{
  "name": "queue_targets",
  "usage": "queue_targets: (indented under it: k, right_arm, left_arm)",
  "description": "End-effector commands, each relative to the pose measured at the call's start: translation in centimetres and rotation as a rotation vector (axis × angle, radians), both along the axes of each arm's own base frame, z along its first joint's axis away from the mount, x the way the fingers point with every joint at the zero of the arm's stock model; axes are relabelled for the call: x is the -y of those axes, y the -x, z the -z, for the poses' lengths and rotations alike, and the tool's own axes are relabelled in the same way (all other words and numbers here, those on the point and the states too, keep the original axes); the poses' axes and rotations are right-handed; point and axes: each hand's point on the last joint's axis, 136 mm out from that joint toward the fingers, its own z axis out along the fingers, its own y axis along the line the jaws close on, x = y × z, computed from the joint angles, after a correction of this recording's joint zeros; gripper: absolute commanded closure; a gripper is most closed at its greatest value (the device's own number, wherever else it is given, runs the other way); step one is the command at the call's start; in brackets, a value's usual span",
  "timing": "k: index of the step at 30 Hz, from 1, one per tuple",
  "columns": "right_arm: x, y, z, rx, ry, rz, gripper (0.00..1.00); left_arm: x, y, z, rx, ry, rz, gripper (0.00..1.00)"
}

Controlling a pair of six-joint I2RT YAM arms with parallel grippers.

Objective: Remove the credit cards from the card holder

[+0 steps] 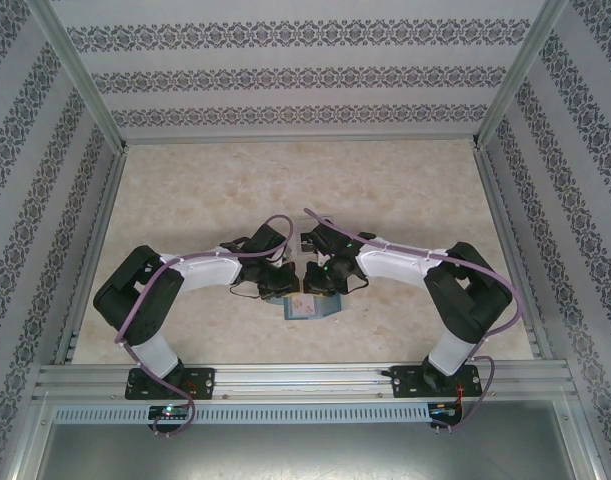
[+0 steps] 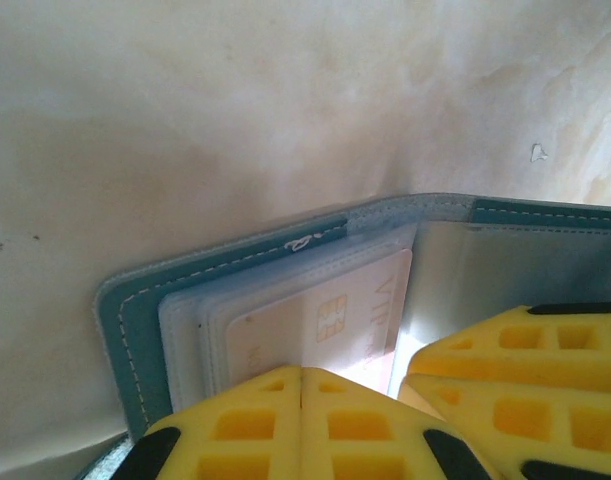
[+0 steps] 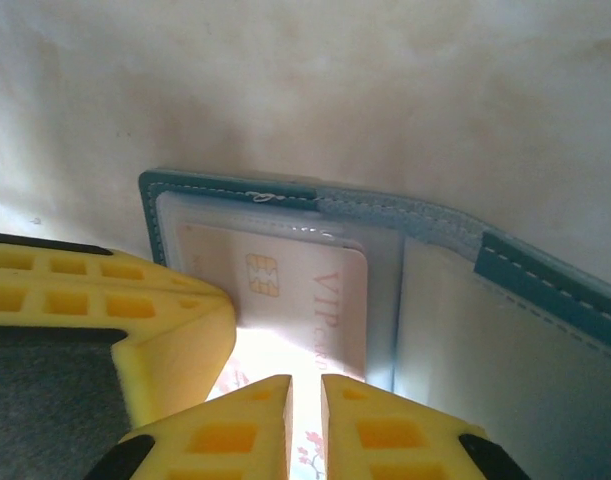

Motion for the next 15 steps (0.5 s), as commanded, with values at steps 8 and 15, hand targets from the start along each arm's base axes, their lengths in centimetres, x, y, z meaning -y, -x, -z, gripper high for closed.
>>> queue_targets:
  k: [8,15]
  right_arm:
    - [0.4,0.0,1.2,-0.026,0.021,-0.001,0.84]
    - [0.9,0.1,1.7,-0.029,0.054,-0.004,0.8]
  left_arm:
    - [0.1,0.5,0.7,-0.003,-0.013,0.021,1.0]
    - [0.2,0.5,0.7,-0.002,-0.012,0.023,1.0]
